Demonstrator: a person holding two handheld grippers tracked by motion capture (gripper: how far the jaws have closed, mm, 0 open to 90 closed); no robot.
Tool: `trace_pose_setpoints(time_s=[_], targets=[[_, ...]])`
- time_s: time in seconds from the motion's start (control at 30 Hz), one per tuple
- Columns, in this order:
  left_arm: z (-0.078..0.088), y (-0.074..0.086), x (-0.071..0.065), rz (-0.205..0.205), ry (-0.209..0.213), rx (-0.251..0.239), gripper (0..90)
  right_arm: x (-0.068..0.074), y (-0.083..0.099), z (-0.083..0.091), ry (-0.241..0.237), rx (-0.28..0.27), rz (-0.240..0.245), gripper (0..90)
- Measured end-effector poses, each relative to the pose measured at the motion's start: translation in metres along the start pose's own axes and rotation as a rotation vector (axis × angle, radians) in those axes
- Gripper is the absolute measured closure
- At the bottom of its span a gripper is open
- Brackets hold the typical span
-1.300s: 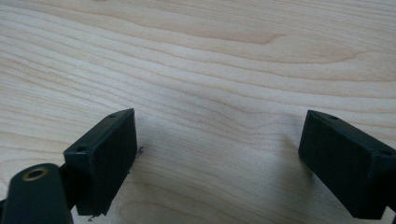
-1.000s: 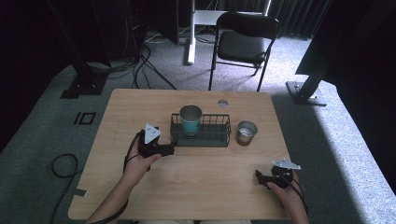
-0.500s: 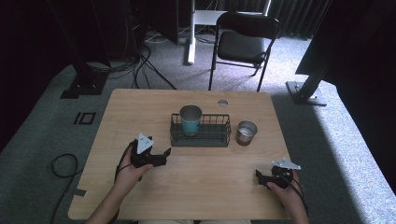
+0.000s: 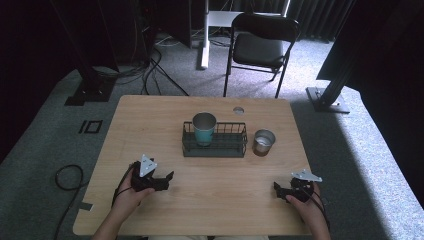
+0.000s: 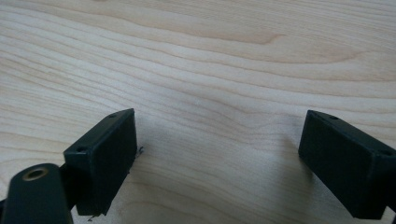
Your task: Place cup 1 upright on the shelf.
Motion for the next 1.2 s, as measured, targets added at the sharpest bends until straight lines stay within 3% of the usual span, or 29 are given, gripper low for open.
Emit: trace_pose_setpoints(time_s=[0.2,0.37,0.63,0.83,0.93,1.07,1.2], targets=[[0.008,0.021,0.005,0.015,0.018,0.05,10.0,0.0,0.0,0.0,0.0,-0.001,0.0,11.0],[0.012,0.032,0.01,-0.005,-0.017,0.094,10.0,0.0,0.0,0.0,0.0,-0.001,0.0,11.0],[0.03,0.047,0.027,0.056,-0.05,0.094,10.0,0.0,0.0,0.0,0.0,-0.001,-0.001,11.1],[0.04,0.061,0.038,0.084,-0.065,0.128,10.0,0.0,0.0,0.0,0.0,-0.001,0.0,11.1],[0.043,0.064,0.041,0.114,-0.073,0.138,10.0,0.0,0.0,0.0,0.0,-0.001,0.0,11.0],[0.047,0.068,0.051,0.179,-0.135,0.143,10.0,0.0,0.0,0.0,-0.001,-0.001,-0.001,11.0],[0.051,0.071,0.058,0.23,-0.164,0.139,9.9,0.0,0.0,0.0,0.0,-0.001,0.0,11.0]])
Point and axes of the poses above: each handheld gripper's, and its own axes: z roughly backward along the jaws, y roughly out of its underside, x roughly to its left, the point moved 7 cm from there along -z, roughly forward along the jaws, and after that the axes turned 15 degrees about y, right-handed, at the moved point
